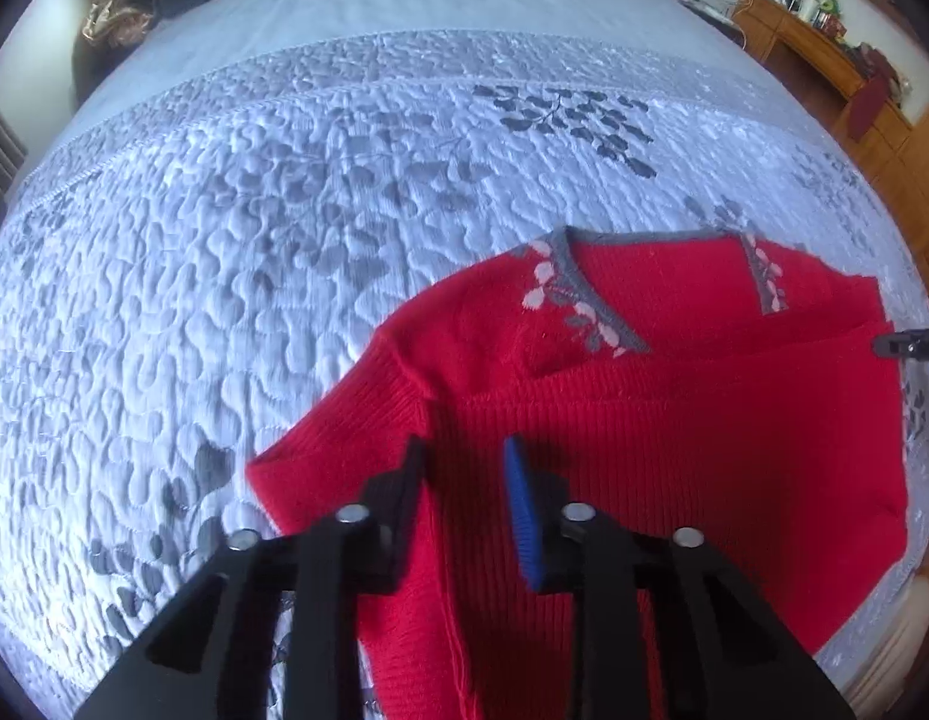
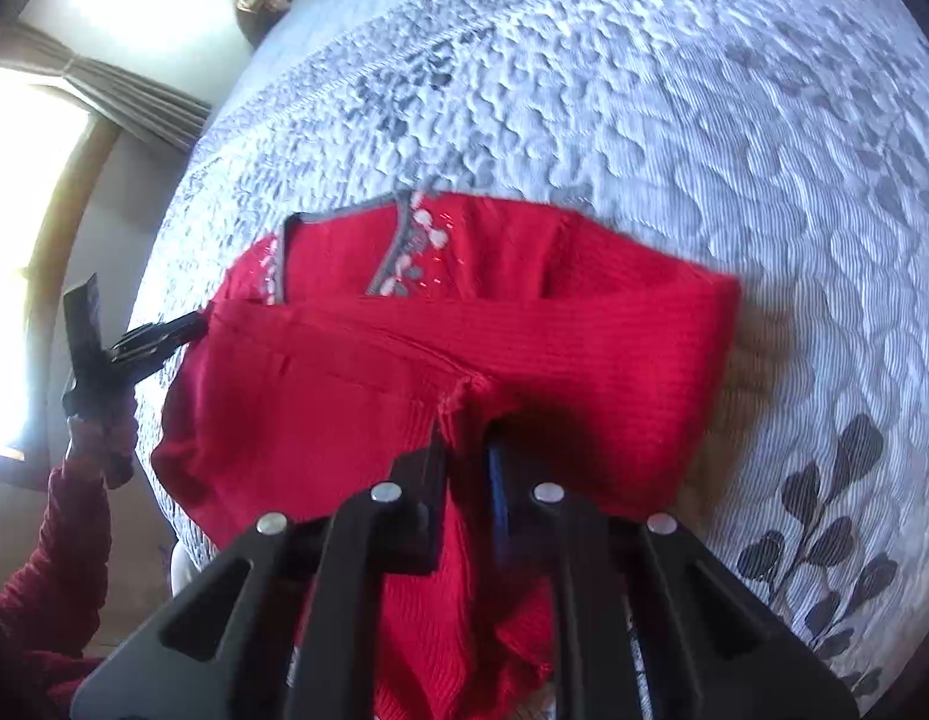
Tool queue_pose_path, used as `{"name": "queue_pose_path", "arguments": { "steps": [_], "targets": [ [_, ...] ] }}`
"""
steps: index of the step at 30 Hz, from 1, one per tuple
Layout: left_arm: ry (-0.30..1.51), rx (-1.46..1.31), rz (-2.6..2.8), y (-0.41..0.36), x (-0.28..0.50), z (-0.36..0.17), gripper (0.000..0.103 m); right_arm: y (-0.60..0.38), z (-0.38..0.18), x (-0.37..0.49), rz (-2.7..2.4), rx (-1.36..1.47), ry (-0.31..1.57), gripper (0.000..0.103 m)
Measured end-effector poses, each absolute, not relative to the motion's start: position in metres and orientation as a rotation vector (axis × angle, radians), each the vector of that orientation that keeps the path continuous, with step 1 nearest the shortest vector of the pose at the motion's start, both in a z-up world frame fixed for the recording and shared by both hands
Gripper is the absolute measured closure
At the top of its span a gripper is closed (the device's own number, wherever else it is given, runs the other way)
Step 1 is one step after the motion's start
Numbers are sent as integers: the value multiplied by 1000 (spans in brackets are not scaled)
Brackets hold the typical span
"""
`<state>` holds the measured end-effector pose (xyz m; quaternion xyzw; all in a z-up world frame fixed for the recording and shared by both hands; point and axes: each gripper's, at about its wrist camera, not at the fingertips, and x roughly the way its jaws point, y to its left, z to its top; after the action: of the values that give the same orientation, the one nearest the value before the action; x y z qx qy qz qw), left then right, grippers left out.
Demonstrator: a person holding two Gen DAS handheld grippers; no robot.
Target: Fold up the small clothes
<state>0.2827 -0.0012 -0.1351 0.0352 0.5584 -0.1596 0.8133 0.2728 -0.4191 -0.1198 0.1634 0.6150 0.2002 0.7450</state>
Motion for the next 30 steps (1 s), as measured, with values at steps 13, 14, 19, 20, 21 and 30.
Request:
{"name": "queue_pose_path", "arguments": {
  "steps": [13,14,19,20,21,30],
  "targets": [
    [1179,-56,-400,14,290,-122,100,-424,-87,268,490,362,1243,94],
    [1210,-37,-405,13,291,-127,82,-422,-90,268,488,354,1250,94],
    [1197,22,-384,12,289,-134,35,-419,-104,267,470,334,1277,94],
    [1209,10,-394,12,291,-136,36,-420,-106,267,467,341,1278,94],
    [1225,6,-393,11,294,-139,38,-421,-107,267,463,348,1279,94],
    [1267,-151,-451,14,303,-155,99,-425,-110,266,465,370,1277,94]
  ]
}}
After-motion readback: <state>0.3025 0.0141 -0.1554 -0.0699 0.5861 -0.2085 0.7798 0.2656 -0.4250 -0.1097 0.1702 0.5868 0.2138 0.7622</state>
